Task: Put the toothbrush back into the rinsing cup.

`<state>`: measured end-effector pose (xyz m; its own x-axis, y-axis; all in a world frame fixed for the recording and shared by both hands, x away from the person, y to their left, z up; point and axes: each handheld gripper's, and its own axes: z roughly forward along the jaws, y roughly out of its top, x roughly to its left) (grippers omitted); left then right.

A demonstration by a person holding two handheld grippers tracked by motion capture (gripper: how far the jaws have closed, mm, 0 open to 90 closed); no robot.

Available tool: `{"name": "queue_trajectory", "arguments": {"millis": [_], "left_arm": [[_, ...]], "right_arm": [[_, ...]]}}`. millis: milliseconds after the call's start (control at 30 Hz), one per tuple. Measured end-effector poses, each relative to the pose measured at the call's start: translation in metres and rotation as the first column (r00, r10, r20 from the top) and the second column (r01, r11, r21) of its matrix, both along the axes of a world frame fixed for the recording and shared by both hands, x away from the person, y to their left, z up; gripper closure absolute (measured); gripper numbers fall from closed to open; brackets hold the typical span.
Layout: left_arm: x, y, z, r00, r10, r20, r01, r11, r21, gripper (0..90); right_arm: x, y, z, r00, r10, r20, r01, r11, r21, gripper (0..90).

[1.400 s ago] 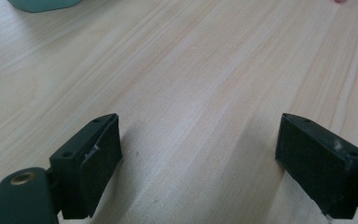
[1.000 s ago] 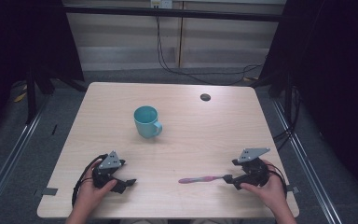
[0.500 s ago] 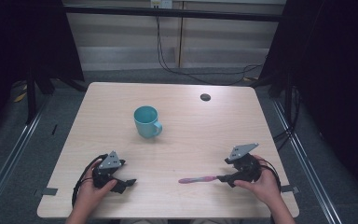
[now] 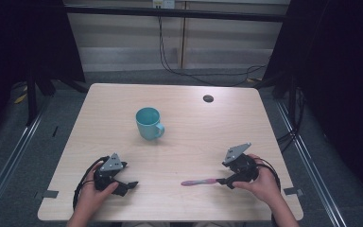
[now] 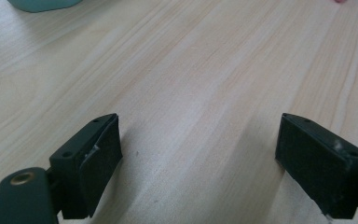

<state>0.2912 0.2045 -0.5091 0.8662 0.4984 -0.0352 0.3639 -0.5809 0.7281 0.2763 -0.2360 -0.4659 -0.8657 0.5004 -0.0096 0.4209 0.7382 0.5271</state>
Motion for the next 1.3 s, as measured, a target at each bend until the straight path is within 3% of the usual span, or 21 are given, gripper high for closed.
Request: {"name": "queue_trajectory", "arguments": {"millis": [167,333,567,800,1300], "left_arm": [[0.000,0.000,0.000,1.0000,-0.003,0.002,0.003,1.0000,0.005,13.9],[0.000,0.001,0.000,1.0000,-0.007,0.004,0.007,0.9999,0.011,13.9],[0.000,0.000,0.000,1.0000,-0.001,0.000,0.001,1.0000,0.001,13.9],[0.000,0.000,0.000,1.0000,-0.004,0.000,0.004,1.0000,0.006,13.9],[0.000,0.000,0.000,1.0000,0.000,0.000,0.000,1.0000,0.001,13.9]], "right_arm": [[0.002,0.005,0.000,0.9995,0.032,0.000,-0.032,0.999,-0.029,35.1],[0.002,0.009,0.000,0.9979,0.065,-0.005,-0.065,0.998,-0.018,40.6],[0.002,0.017,0.002,0.9959,0.088,-0.020,-0.089,0.995,-0.038,43.2],[0.003,0.023,0.001,0.9919,0.111,-0.060,-0.115,0.992,-0.056,48.7],[0.003,0.038,0.002,0.9775,0.160,-0.137,-0.182,0.969,-0.165,61.0]]}}
